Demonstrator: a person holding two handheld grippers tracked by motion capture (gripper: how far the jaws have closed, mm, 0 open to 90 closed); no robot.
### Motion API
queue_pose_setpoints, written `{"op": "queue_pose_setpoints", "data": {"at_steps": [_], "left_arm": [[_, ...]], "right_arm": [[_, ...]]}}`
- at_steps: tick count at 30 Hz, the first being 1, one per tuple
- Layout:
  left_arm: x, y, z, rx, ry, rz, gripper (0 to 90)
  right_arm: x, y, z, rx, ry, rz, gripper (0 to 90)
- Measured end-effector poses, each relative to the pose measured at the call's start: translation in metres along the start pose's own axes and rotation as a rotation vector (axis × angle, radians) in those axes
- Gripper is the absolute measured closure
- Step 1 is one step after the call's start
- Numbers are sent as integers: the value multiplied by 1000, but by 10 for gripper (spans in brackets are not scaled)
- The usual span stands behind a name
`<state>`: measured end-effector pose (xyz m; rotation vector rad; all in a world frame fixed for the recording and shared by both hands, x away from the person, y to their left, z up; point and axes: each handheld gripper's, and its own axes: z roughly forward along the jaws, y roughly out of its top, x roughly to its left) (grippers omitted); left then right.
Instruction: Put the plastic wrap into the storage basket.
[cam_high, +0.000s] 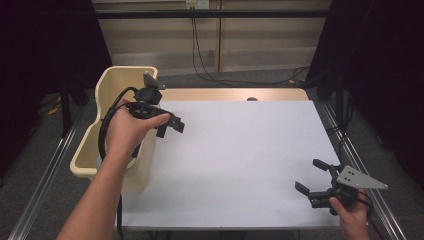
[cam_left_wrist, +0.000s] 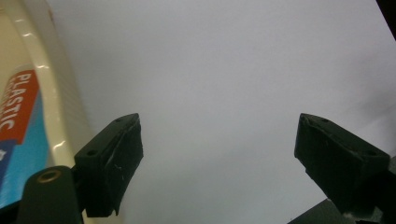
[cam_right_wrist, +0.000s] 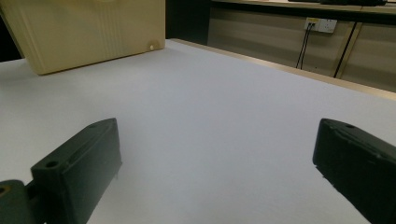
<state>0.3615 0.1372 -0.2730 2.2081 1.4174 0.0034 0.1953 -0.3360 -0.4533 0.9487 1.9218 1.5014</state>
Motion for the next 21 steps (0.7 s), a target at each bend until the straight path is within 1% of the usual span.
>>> {"op": "queue_pose_setpoints", "data": {"at_steps": [1, 2, 4, 5, 6, 7, 11, 12, 14, 16, 18, 19, 21], "left_arm": [[-1, 0, 2, 0, -2, 7, 155], [-3, -1, 3, 0, -4, 4, 154], [-7, -2, 8, 1, -11, 16, 152], [-7, -2, 9, 3, -12, 29, 150], [-9, -3, 11, 1, -20, 24, 148], [-10, -3, 13, -1, -21, 34, 146], [-16, -7, 24, 6, -43, 35, 141], [-16, -8, 26, 7, -44, 46, 141], [-18, -10, 31, 11, -46, 43, 140], [-19, -11, 35, 15, -46, 51, 140], [-20, -13, 38, 9, -45, 57, 139], [-21, -14, 40, 9, -49, 66, 138], [-22, -17, 44, 7, -49, 68, 131]], "right_arm": [[0, 0, 0, 0, -1, -2, 6], [0, 0, 0, 0, -1, 0, 6], [0, 0, 0, 1, -1, -2, 5], [0, 0, 0, 0, 0, 0, 5], [0, 0, 0, -1, 0, 1, 6], [0, 0, 0, 0, -2, -1, 6], [0, 0, 0, -1, 0, -1, 6], [0, 0, 0, -2, 1, -3, 6], [0, 0, 0, -2, 0, -2, 6], [0, 0, 0, -2, 1, -1, 6], [0, 0, 0, -2, 2, -1, 6], [0, 0, 0, -1, 3, 0, 6], [0, 0, 0, -1, 2, 0, 6]]}}
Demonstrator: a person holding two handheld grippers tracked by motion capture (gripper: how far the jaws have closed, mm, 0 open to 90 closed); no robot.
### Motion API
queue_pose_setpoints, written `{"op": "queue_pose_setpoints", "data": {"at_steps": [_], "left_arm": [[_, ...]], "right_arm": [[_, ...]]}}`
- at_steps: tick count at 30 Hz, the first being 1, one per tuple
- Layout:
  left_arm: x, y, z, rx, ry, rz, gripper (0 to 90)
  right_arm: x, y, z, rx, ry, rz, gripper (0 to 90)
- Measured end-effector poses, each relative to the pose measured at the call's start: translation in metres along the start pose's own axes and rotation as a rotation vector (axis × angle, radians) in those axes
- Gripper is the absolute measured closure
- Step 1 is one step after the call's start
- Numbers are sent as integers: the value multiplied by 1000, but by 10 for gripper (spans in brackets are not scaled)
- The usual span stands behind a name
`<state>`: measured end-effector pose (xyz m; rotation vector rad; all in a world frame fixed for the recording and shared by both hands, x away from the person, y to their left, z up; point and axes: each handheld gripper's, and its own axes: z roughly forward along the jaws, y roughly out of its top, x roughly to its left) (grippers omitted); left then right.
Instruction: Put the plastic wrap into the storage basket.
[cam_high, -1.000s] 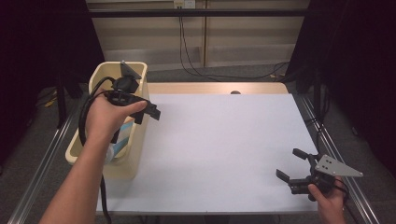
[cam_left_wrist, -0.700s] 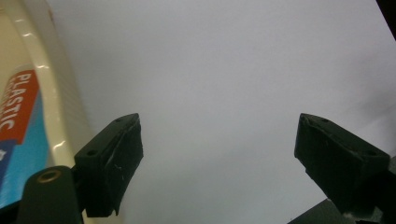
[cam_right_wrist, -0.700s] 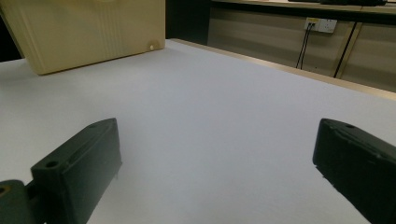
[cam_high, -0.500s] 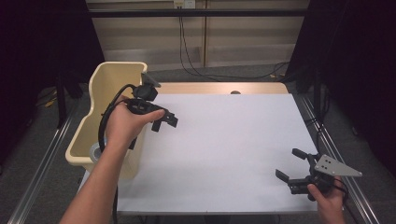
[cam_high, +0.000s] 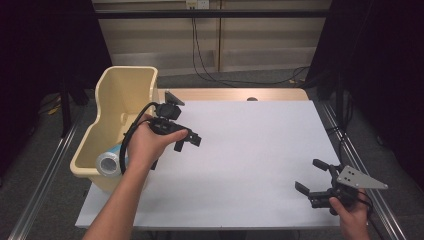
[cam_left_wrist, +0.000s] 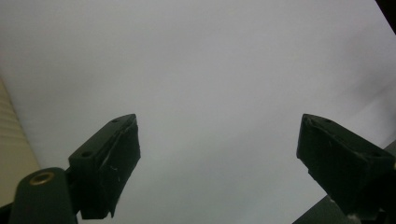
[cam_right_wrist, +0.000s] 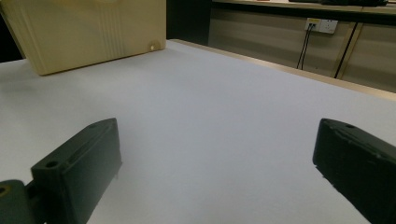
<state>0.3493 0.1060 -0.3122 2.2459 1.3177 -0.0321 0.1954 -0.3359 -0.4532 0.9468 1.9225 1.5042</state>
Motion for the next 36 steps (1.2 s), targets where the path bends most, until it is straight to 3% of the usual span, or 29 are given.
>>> {"op": "queue_pose_setpoints", "data": {"at_steps": [10, 12, 27, 36], "left_arm": [[-4, -13, 20, 11, -2, 13, 130], [-3, -15, 24, 0, -4, 28, 131], [-4, -40, 58, -48, -34, 29, 142], [0, -58, 78, -103, -24, 48, 158]], "right_arm": [[0, 0, 1, 2, 2, -4, 6], [0, 0, 1, 2, 2, -4, 6], [0, 0, 1, 0, 1, -4, 6], [0, 0, 1, 2, 3, -4, 6]]}}
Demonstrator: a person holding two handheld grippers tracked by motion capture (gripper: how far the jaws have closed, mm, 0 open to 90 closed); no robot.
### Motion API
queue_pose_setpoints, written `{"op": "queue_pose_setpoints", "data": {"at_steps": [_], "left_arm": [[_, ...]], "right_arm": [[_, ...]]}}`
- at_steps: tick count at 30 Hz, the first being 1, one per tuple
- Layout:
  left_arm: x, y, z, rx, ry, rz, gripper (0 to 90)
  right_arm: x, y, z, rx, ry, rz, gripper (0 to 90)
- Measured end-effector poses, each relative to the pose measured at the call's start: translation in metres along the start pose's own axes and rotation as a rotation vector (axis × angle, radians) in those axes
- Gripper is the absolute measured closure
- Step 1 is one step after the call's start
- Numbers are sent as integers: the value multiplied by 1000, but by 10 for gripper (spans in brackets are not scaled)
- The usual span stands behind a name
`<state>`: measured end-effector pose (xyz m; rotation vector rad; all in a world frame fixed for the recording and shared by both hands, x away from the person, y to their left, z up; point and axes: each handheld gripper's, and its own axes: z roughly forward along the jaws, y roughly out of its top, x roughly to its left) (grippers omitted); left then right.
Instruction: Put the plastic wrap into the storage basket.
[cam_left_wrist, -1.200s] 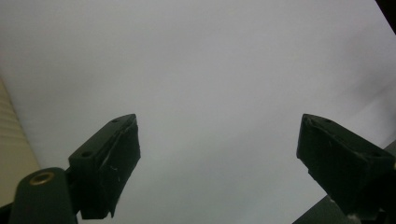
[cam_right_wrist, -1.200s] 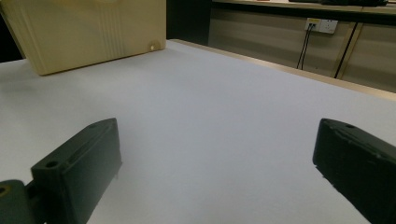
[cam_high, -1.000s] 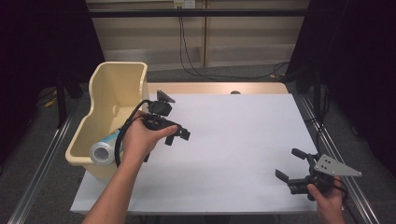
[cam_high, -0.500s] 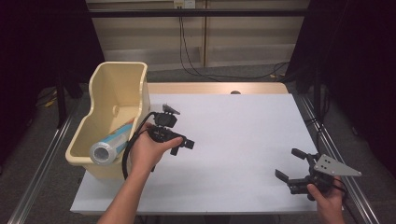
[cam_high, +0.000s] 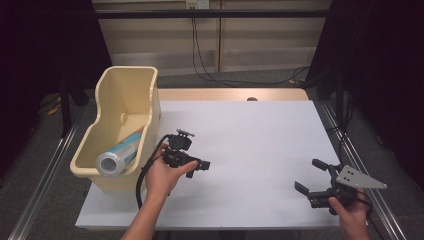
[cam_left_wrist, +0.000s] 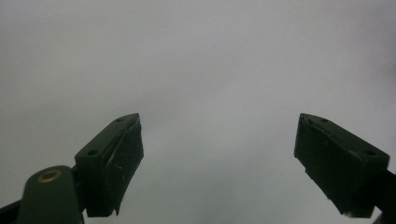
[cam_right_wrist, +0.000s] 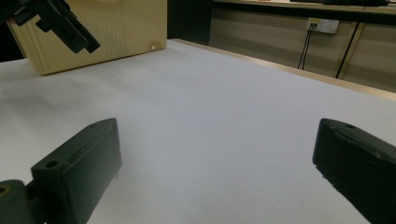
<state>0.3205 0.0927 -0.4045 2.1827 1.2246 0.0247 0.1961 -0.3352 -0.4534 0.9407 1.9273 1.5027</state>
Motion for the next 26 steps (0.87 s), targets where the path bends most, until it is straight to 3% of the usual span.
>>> {"op": "queue_pose_setpoints", "data": {"at_steps": [14, 23, 26], "left_arm": [[-1, -28, 13, -229, 23, 73, 120], [-3, -51, 16, -464, 81, 171, 99], [-3, -53, 17, -484, 78, 183, 82]], "right_arm": [[0, 0, 0, 1, 2, -1, 6], [1, 0, 1, 3, 2, -2, 6], [1, 0, 2, 2, 4, -2, 6]]}}
